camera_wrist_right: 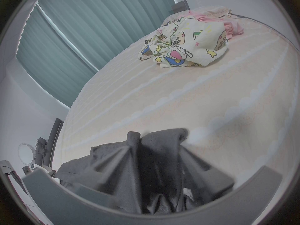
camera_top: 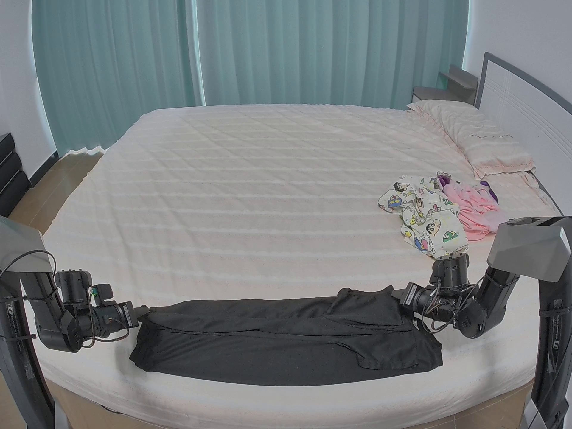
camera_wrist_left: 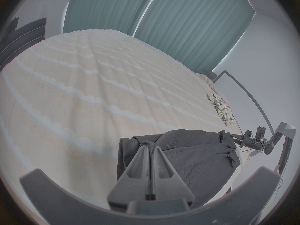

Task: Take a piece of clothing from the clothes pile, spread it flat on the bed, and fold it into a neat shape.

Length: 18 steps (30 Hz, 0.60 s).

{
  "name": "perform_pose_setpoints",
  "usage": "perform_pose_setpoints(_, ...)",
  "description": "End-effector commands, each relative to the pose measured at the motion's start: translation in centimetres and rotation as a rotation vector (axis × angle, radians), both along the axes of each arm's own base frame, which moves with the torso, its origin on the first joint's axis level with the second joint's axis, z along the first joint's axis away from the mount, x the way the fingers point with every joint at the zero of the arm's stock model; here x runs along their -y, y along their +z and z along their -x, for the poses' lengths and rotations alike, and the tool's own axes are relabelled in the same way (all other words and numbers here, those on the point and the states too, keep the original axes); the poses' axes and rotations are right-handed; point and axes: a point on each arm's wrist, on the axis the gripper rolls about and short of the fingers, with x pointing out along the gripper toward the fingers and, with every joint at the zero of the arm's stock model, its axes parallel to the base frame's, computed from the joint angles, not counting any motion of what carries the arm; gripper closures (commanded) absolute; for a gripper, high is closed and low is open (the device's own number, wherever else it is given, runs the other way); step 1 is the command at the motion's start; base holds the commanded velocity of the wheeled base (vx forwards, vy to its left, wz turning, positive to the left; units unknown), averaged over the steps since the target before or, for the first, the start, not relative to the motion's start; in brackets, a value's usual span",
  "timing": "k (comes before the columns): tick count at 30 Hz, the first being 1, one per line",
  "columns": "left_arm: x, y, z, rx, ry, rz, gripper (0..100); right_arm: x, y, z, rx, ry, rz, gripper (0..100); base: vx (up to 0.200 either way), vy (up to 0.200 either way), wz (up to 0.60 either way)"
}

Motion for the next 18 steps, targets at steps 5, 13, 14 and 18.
perform_pose_setpoints(5,0.0,-0.2,0.0,-0.005,0.001,0.0,100,0.8,-0.9,-1.3,0.005,-0.051,-0.023,100,0.0,0.0,0.0)
perform_pose_setpoints(13,-0.2,-0.1,-0.3,0.001,0.035,-0.029,100,1.8,-0.1,-2.8,0.05,-0.136,-0.09,100,0.0,0.0,0.0)
perform_pose_setpoints(14,-0.2,-0.1,-0.3,0.001,0.036,-0.03,100,1.8,-0.2,-2.8,0.048,-0.135,-0.091,100,0.0,0.0,0.0)
perform_pose_setpoints(18,-0.2,-0.1,-0.4,0.001,0.039,-0.029,100,2.4,-0.9,-2.9,0.033,-0.153,-0.091,100,0.0,0.0,0.0)
